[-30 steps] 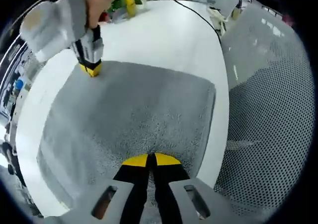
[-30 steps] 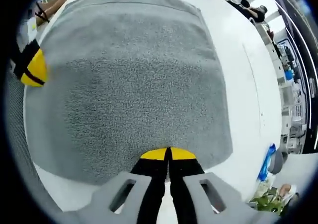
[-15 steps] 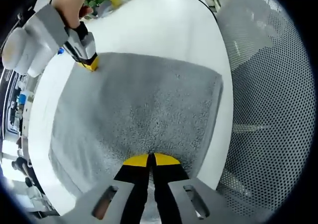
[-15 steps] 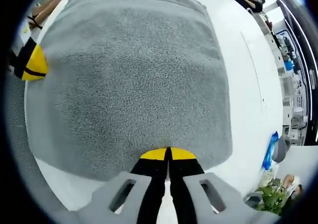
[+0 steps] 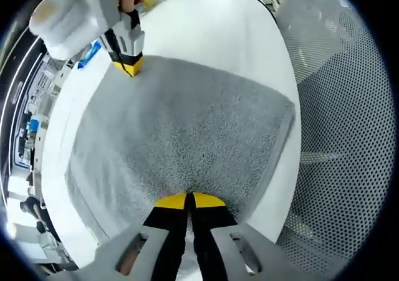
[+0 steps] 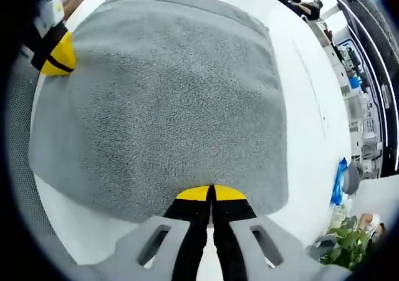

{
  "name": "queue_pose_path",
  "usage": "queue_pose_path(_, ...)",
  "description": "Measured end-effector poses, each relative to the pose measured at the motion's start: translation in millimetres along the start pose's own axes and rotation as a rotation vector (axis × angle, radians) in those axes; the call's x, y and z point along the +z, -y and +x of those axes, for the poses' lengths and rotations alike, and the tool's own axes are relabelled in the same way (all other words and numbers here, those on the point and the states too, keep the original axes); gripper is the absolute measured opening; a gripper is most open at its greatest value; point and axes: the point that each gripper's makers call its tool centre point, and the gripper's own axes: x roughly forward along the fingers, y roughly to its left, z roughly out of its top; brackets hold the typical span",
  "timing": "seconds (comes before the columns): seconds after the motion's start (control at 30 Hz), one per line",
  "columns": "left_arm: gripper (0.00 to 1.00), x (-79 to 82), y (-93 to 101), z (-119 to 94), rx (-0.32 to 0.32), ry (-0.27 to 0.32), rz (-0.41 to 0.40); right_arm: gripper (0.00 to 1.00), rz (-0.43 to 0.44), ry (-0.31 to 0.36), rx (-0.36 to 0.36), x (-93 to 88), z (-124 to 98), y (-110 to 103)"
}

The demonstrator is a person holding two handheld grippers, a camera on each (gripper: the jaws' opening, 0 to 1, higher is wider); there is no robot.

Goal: Fold the towel on the table until its edges align and the towel forms a compact rectangular stack.

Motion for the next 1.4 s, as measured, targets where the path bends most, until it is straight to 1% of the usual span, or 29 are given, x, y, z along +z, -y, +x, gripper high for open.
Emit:
queue_pose_path(0.07,0.02,-0.7,-1.2,0.4,0.006,-0.008,0.008,0.00,0.035,0.017,0.003,-2.8,-1.7,-1.1)
queue_pose_path(0.17,0.02,-2.2,-4.0,1.9,0.027,-0.039,0.059,0.00,0.045,0.022,0.006,-8.0,-4.4,-4.6)
queue_pose_path(0.2,0.02,-2.5,-4.4,2.5,0.029,-0.045,0.064,0.00,0.038,0.023,0.003,-9.0,-5.0,-6.8)
queue_pose_path(0.27,0.02,-3.6,-6.7,2.2,0.035,-0.054,0.066,0.00,-0.014,0.014,-0.010,-11.8,-7.2,-10.4)
queue_pose_path(0.43,0.01,-7.9,-13.4,3.1,0.067,-0.078,0.080,0.00,-0.026,0.005,-0.038,-18.1,-12.0,-18.2)
queue_pose_path(0.5,0.01,-8.7,-14.9,3.4,0.076,-0.082,0.095,0.00,-0.017,0.007,-0.047,-20.1,-13.1,-19.5)
queue_pose_path(0.57,0.01,-9.7,-16.5,4.0,0.085,-0.086,0.104,0.00,0.013,0.011,-0.052,-22.0,-15.0,-21.4)
queue_pose_path(0.63,0.01,-10.3,-18.0,3.8,0.090,-0.087,0.103,0.00,0.080,0.027,-0.066,-23.6,-16.5,-23.5)
queue_pose_path(0.7,0.01,-11.5,-20.4,4.1,0.097,-0.083,0.090,0.00,0.147,0.049,-0.091,-24.9,-17.3,-24.3)
queue_pose_path(0.8,0.01,-11.8,-21.8,3.3,0.094,-0.058,0.056,0.00,0.128,0.072,-0.112,-26.0,-19.6,-26.9)
queue_pose_path(0.83,0.01,-12.1,-21.6,3.0,0.091,-0.041,0.063,0.00,0.129,0.079,-0.119,-26.8,-20.0,-27.6)
queue_pose_path(0.87,0.01,-11.8,-22.1,3.3,0.092,-0.027,0.053,0.00,0.127,0.084,-0.121,-27.2,-20.3,-28.0)
queue_pose_path(0.9,0.01,-11.5,-22.6,3.2,0.091,-0.003,0.023,0.00,0.122,0.090,-0.123,-27.6,-20.5,-28.1)
queue_pose_path(1.0,0.01,-11.9,-23.4,3.0,0.091,0.048,-0.018,0.00,0.147,0.112,-0.124,-28.2,-21.2,-28.2)
queue_pose_path(1.07,0.01,-12.9,-23.6,2.3,0.096,0.067,-0.036,0.00,0.162,0.123,-0.121,-28.5,-21.9,-28.7)
queue_pose_path(1.17,0.01,-11.7,-23.1,2.7,0.106,0.069,-0.039,0.00,0.195,0.127,-0.101,-30.3,-23.7,-31.4)
queue_pose_path(1.2,0.01,-10.9,-22.5,3.4,0.113,0.058,-0.033,0.00,0.224,0.121,-0.087,-31.4,-25.0,-33.9)
queue_pose_path(1.27,0.01,-10.6,-22.2,3.8,0.123,0.031,0.002,0.00,0.228,0.112,-0.080,-32.6,-26.1,-36.2)
queue_pose_path(1.4,0.01,-11.4,-23.4,3.7,0.123,0.028,0.008,0.00,0.217,0.109,-0.086,-35.3,-28.8,-42.8)
